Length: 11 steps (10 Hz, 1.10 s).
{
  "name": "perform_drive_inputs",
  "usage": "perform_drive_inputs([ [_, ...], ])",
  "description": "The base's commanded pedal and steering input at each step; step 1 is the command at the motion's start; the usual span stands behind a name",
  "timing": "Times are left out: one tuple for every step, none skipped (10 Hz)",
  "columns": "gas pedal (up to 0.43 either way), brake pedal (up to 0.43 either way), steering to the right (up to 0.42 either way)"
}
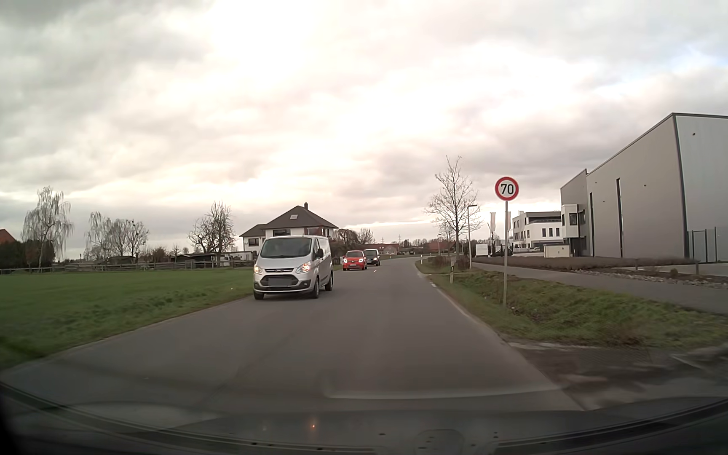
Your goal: Follow the waypoints while adhering to traffic rules and regulations
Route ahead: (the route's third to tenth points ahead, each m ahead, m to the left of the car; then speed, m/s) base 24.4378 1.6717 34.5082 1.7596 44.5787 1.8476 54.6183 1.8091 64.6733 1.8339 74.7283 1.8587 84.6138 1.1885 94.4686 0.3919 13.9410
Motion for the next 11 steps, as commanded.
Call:
perform_drive_inputs([
  [0.461,0.000,0.002],
  [0.461,0.000,0.002],
  [0.461,0.000,0.002],
  [0.461,0.000,0.002],
  [0.461,0.000,0.002],
  [0.449,0.000,0.002],
  [0.449,0.000,0.002],
  [0.449,0.000,0.002],
  [0.449,0.000,0.002],
  [0.449,0.000,0.001],
  [0.449,0.000,0.001],
])
